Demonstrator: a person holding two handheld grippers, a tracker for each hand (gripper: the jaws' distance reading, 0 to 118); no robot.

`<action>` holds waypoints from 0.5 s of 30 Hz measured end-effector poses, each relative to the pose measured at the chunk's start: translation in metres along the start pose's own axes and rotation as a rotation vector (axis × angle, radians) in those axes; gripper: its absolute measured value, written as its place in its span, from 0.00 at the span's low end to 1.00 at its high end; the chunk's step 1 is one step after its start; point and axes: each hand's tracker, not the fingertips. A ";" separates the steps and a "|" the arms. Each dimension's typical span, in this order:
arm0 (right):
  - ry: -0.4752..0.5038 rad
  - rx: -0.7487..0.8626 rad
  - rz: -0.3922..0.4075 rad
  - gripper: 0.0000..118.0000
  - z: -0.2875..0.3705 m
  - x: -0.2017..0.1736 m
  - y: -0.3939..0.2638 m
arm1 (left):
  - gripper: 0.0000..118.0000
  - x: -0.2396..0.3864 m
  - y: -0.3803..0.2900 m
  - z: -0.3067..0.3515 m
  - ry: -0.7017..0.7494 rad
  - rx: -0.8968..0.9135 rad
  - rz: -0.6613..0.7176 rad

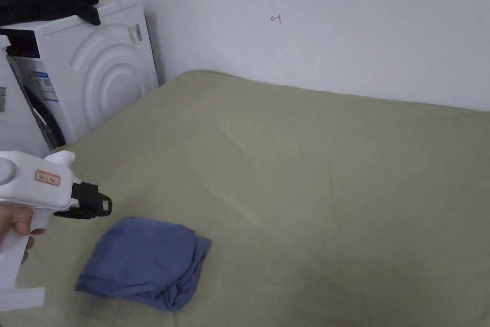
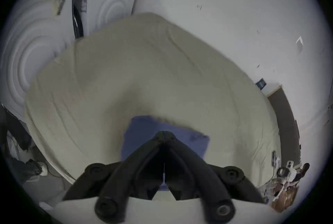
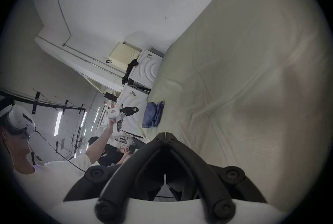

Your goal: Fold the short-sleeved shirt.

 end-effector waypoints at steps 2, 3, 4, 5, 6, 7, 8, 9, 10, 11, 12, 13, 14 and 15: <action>-0.063 0.038 0.078 0.01 0.012 -0.014 0.004 | 0.00 0.034 -0.014 0.013 0.009 0.120 -0.049; -0.123 0.076 0.138 0.01 0.018 -0.024 0.006 | 0.00 0.060 -0.026 0.019 0.005 0.148 -0.061; -0.179 0.114 0.181 0.01 0.022 -0.033 0.009 | 0.00 0.087 -0.040 0.026 0.004 0.180 -0.119; -0.234 0.162 0.230 0.01 0.028 -0.042 0.013 | 0.00 0.123 -0.062 0.033 0.020 0.295 -0.189; -0.318 0.222 0.292 0.01 0.032 -0.055 0.015 | 0.00 0.154 -0.079 0.039 -0.002 0.321 -0.250; -0.406 0.281 0.356 0.01 0.034 -0.068 0.016 | 0.00 0.182 -0.096 0.044 -0.020 0.335 -0.260; -0.517 0.349 0.453 0.01 0.037 -0.084 0.017 | 0.00 0.218 -0.118 0.053 -0.012 0.419 -0.281; -0.572 0.381 0.517 0.01 0.037 -0.098 0.018 | 0.00 0.248 -0.136 0.060 -0.044 0.433 -0.315; -0.627 0.425 0.572 0.01 0.037 -0.110 0.017 | 0.00 0.274 -0.152 0.066 -0.043 0.473 -0.309; -0.684 0.473 0.640 0.01 0.038 -0.123 0.015 | 0.00 0.301 -0.171 0.074 -0.078 0.502 -0.282; -0.738 0.519 0.688 0.01 0.038 -0.135 0.012 | 0.00 0.321 -0.181 0.076 -0.097 0.523 -0.316; -0.763 0.561 0.732 0.01 0.038 -0.142 0.010 | 0.00 0.338 -0.194 0.082 -0.104 0.558 -0.336; -0.811 0.610 0.767 0.01 0.039 -0.151 0.006 | 0.00 0.360 -0.209 0.087 -0.074 0.618 -0.359; -0.870 0.646 0.787 0.01 0.039 -0.161 0.003 | 0.00 0.378 -0.221 0.091 -0.064 0.650 -0.420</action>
